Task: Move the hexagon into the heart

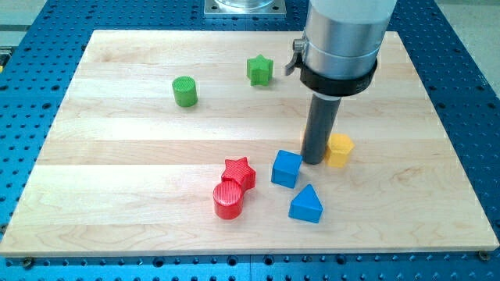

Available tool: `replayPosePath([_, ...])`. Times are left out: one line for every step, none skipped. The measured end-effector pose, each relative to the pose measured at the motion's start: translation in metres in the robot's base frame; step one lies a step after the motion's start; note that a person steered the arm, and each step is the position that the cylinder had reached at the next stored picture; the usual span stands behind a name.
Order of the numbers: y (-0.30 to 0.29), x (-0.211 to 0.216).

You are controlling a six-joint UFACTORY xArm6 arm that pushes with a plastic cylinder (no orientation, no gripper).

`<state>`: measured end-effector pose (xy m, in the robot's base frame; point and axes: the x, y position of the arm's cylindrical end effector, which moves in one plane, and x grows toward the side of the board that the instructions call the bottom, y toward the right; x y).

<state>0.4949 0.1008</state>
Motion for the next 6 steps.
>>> replayPosePath([0.013,0.062])
replayPosePath([0.052,0.097])
replayPosePath([0.063,0.040])
replayPosePath([0.054,-0.015])
replayPosePath([0.024,-0.067])
replayPosePath([-0.019,-0.086])
